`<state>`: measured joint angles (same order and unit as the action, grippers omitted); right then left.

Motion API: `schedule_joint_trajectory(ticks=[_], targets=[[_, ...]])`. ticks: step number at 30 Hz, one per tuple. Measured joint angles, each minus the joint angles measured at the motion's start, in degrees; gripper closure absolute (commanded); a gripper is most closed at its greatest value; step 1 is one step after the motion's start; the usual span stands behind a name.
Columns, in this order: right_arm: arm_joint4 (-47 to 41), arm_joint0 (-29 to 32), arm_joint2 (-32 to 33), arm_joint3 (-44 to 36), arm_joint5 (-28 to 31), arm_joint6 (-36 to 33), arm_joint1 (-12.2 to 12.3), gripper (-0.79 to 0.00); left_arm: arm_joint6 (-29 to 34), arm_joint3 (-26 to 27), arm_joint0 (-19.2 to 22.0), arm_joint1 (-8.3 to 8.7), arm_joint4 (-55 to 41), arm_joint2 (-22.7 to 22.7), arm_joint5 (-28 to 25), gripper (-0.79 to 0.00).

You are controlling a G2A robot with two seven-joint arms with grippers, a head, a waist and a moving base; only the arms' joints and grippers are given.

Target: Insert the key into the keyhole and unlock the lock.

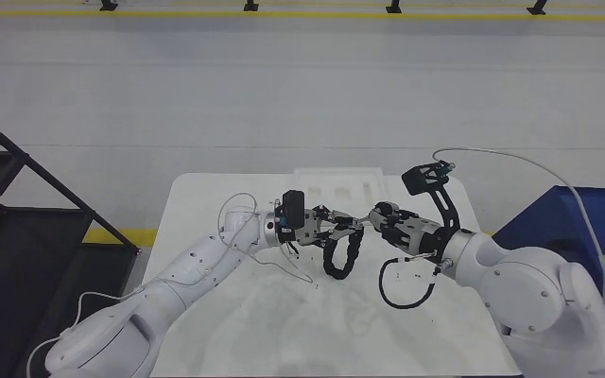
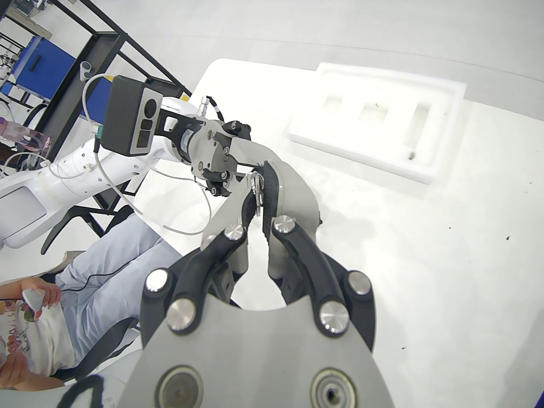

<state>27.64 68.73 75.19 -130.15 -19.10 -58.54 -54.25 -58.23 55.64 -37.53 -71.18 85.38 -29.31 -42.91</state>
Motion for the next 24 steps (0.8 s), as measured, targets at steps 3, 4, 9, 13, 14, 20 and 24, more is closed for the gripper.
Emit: schedule_joint_trajectory(ticks=[3,4,9,13,14,20,24], targets=[[0.4,-0.1,-0.2,-0.1,-0.2,-0.3,0.0,0.000,0.1,-0.1,-0.1,-0.15,0.2,-0.4,-0.3,0.000],[0.5,-0.2,-0.3,-0.1,-0.3,-0.4,0.0,0.000,0.1,-0.2,-0.2,-0.20,0.3,-0.5,-0.4,0.000],[0.8,-0.4,-0.6,-0.1,-0.5,-0.5,-0.1,0.000,0.0,-0.3,-0.4,-0.42,0.6,-1.0,-0.6,0.000],[0.8,-0.4,-0.7,-0.1,-0.7,-0.5,-0.1,0.000,0.1,-0.5,-0.6,-0.61,0.7,-1.5,-0.9,0.000],[0.8,-0.4,-0.8,-0.1,-0.8,-0.5,-0.1,0.000,0.1,-0.6,-0.6,-0.65,0.8,-1.6,-0.9,0.000],[0.8,-0.3,-0.8,-0.1,-0.8,-0.5,-0.2,0.000,-0.1,-0.9,-0.9,-0.92,1.4,-2.0,-1.3,0.000],[0.9,-0.2,-0.8,-0.3,-0.8,-0.3,-0.2,0.000,-0.1,-1.1,-1.0,-1.08,1.7,-2.4,-1.4,0.000]])
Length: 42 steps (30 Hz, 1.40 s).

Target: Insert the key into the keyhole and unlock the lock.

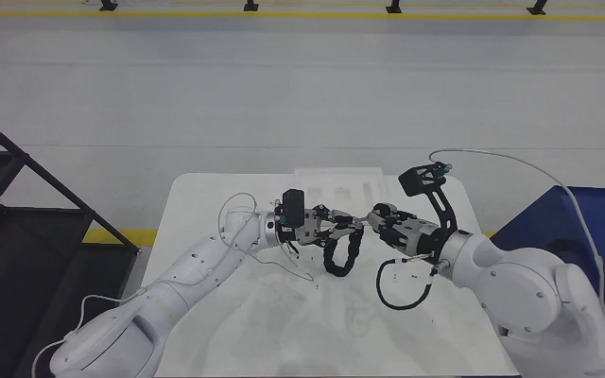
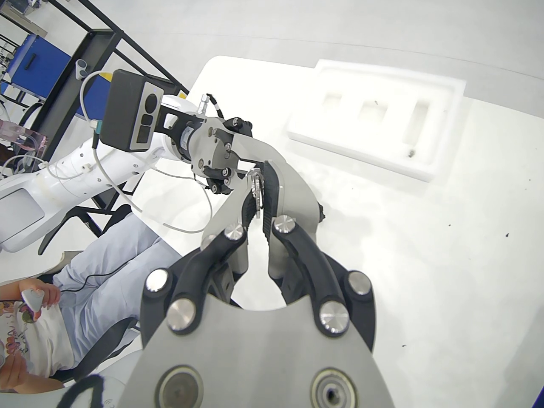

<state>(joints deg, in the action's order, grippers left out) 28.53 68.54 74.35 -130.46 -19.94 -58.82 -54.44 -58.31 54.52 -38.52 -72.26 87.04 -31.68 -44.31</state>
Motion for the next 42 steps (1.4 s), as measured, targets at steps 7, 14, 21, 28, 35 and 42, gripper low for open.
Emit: schedule_joint_trajectory(ticks=[7,14,21,28,35,42], targets=[[0.1,0.1,0.0,0.1,-0.2,-0.3,0.0,0.000,-0.2,-0.2,-0.2,-0.28,0.6,-0.5,-0.2,0.000],[0.3,-0.1,-0.4,0.6,-0.4,-0.1,-0.1,0.000,-0.9,-0.1,-0.5,-0.45,1.4,-1.0,-0.2,0.000],[1.2,-0.3,-0.9,0.7,-0.7,-0.4,-0.2,0.000,-1.4,-0.2,-0.7,-0.56,2.4,-1.5,-0.2,0.000],[2.9,-0.9,-2.0,1.0,-1.4,-0.8,-0.3,0.000,-1.3,0.1,-0.9,-0.68,3.2,-2.0,0.3,0.000],[2.7,-1.8,-3.3,1.8,-1.2,-1.2,-0.5,0.000,-1.4,0.4,-1.1,-0.74,4.1,-2.5,0.6,0.000],[1.8,-2.8,-3.8,2.7,-0.9,-1.6,-0.7,0.000,-2.3,0.7,-1.4,-0.76,5.2,-2.7,0.7,0.000]])
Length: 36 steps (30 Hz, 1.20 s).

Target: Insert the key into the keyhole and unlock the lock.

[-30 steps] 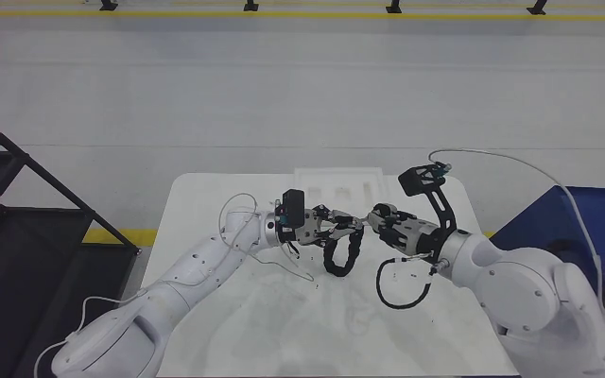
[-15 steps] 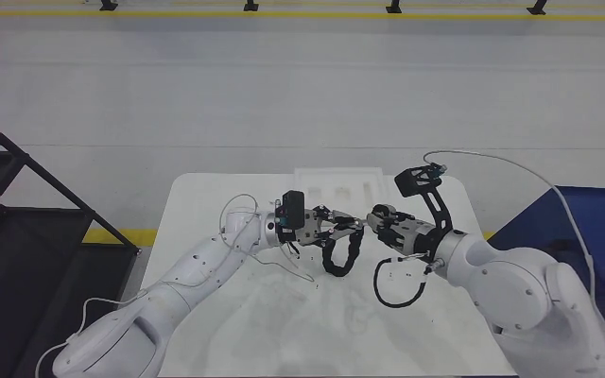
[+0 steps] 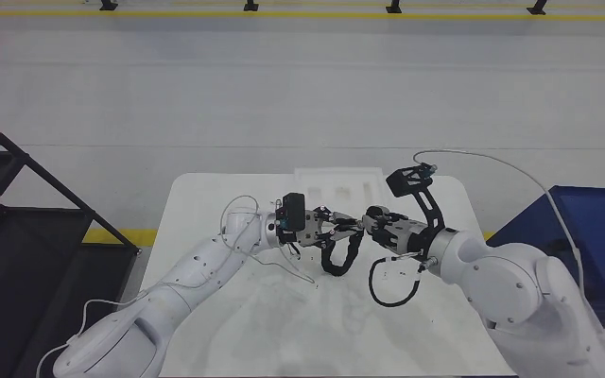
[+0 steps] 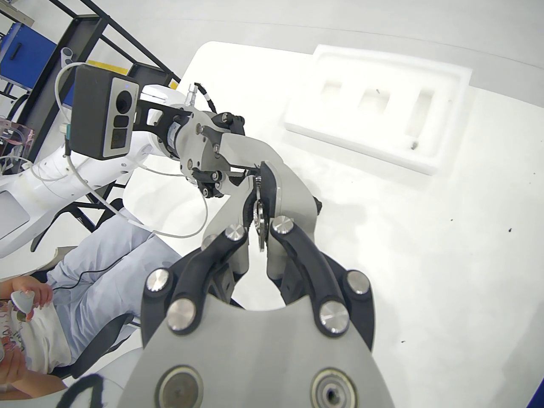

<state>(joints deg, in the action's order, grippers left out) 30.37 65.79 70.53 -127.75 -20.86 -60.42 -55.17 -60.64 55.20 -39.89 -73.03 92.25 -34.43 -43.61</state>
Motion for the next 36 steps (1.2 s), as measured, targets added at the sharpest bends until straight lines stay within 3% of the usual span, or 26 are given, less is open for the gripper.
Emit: schedule_joint_trajectory(ticks=[10,11,12,20,24,36], targets=[[-1.6,-0.6,0.1,1.3,0.6,-0.4,-0.2,0.000,-0.5,0.9,-0.3,0.20,0.5,0.3,0.5,0.000],[-1.7,-0.7,0.1,1.3,0.6,-0.4,-0.2,-0.219,-0.5,0.9,-0.3,0.23,0.4,0.3,0.4,0.000],[-1.9,-0.7,0.1,1.4,0.6,-0.4,-0.2,-0.779,-0.4,0.9,-0.3,0.25,0.3,0.3,0.4,0.000],[-3.5,-0.8,0.9,1.6,2.0,0.8,-0.3,-0.785,1.4,0.7,-0.3,0.27,-2.4,0.8,-1.5,0.000],[-4.9,-0.6,2.0,1.6,5.4,1.7,-0.2,-0.785,2.9,0.3,-0.1,0.23,-4.5,0.9,-3.0,0.000],[0.1,-1.6,4.5,3.3,33.3,-4.3,1.3,-0.785,12.3,-0.4,1.1,0.68,-13.7,-0.5,-12.3,0.000]])
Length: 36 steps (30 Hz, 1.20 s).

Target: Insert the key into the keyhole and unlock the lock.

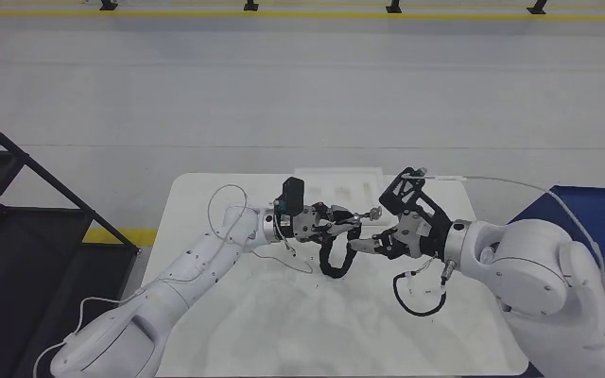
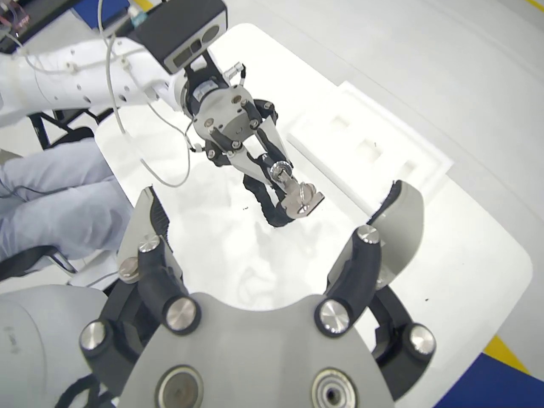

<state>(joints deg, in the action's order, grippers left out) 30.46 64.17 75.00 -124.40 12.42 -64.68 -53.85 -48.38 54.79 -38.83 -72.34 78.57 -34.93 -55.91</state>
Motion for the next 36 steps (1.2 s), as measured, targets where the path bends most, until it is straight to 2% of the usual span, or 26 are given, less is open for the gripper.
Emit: schedule_joint_trajectory(ticks=[2,7,17,22,26,36], targets=[[1.5,0.1,0.0,0.2,3.3,-0.3,0.2,-0.785,1.9,0.3,0.0,0.31,-1.3,-0.5,-1.8,0.000],[0.6,0.7,0.5,2.6,9.5,-2.5,0.7,-0.785,5.1,1.0,0.5,1.43,-5.0,0.9,-2.1,0.000],[0.8,1.3,0.5,3.2,9.8,-1.6,0.8,-0.785,17.8,5.2,4.2,4.91,-16.3,5.4,-2.1,0.000],[4.0,2.0,1.5,2.7,15.1,1.0,1.2,-0.785,23.4,7.0,5.2,6.09,-21.9,6.8,-2.1,0.000],[6.7,2.1,0.9,1.8,18.1,1.6,1.5,-0.785,26.5,7.5,5.7,6.38,-25.2,7.5,-2.1,0.000],[8.9,0.7,-3.6,1.9,17.7,2.5,1.3,-0.785,29.0,8.5,6.0,6.46,-26.2,7.7,-2.1,0.000]])
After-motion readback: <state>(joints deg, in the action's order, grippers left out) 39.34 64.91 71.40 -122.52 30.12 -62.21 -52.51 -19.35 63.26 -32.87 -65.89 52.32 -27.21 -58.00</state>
